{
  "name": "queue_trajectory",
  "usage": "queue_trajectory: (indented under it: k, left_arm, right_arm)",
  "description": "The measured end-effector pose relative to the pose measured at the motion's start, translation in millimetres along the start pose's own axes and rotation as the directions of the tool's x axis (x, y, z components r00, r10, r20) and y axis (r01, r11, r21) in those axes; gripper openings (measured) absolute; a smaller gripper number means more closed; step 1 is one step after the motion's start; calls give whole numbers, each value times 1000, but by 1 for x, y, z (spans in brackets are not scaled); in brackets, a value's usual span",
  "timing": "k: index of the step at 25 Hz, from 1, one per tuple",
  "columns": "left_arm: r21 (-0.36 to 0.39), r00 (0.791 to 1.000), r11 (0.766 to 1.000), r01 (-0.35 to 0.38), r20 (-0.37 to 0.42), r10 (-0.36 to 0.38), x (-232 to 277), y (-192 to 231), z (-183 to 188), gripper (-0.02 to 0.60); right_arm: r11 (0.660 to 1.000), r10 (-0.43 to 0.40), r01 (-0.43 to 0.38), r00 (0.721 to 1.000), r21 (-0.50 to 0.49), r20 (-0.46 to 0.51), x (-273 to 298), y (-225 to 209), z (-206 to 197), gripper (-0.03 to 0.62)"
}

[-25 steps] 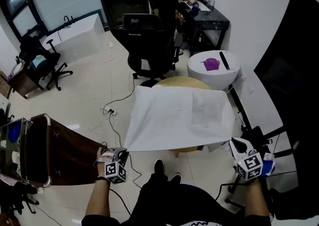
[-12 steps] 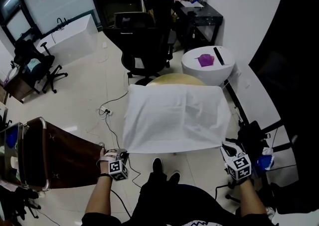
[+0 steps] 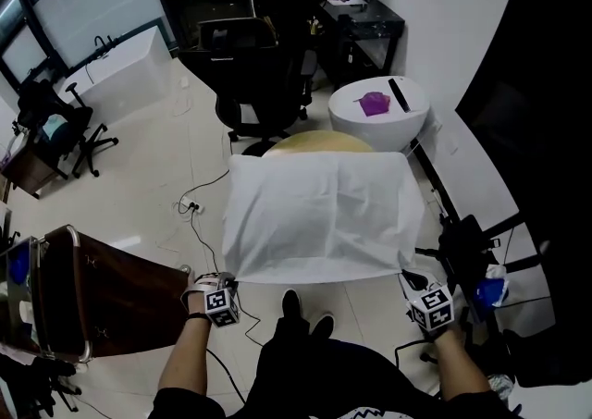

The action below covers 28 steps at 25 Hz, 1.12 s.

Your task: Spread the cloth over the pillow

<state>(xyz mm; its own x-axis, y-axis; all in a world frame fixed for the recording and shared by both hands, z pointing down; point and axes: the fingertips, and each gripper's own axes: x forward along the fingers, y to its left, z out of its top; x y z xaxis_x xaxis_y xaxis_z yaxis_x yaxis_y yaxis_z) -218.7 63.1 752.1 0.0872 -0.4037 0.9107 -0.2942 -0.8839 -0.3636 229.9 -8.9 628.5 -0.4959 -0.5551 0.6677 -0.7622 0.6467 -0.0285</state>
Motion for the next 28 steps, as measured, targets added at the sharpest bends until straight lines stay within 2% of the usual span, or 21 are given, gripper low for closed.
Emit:
queue_trajectory:
  k: [4, 9, 13, 16, 19, 21, 25, 28]
  left_arm:
    - [-19, 999, 999, 39, -12, -39, 5, 1, -3, 29]
    - [-79, 997, 994, 81, 4, -81, 5, 0, 0, 103]
    - [-135, 996, 987, 82, 57, -74, -9, 5, 6, 120]
    - [-177, 994, 983, 57, 103, -39, -24, 9, 14, 121]
    - [-205, 989, 978, 32, 147, -2, -38, 12, 24, 123]
    - [-205, 983, 978, 32, 183, 7, -48, 14, 33, 123]
    - [-156, 966, 988, 6, 255, 35, -72, 31, 58, 123]
    - [-122, 943, 992, -41, 324, 79, -89, 57, 84, 123]
  right_arm:
    - [1000, -5, 5, 1000, 4, -5, 4, 1, -5, 12]
    - [1000, -20, 20, 1000, -1, -5, 7, -3, -3, 12]
    - [999, -35, 35, 999, 9, 14, 5, -4, 2, 28]
    - [1000, -22, 22, 1000, 15, 21, 3, -3, 4, 118]
    - [1000, -16, 15, 999, 17, 36, -1, -1, 8, 130]
    - [1000, -19, 18, 999, 19, 47, -5, 0, 11, 138]
    - [1000, -2, 2, 999, 3, 49, -12, 7, 15, 150]
    - [1000, 2, -3, 999, 11, 41, -18, 9, 16, 152]
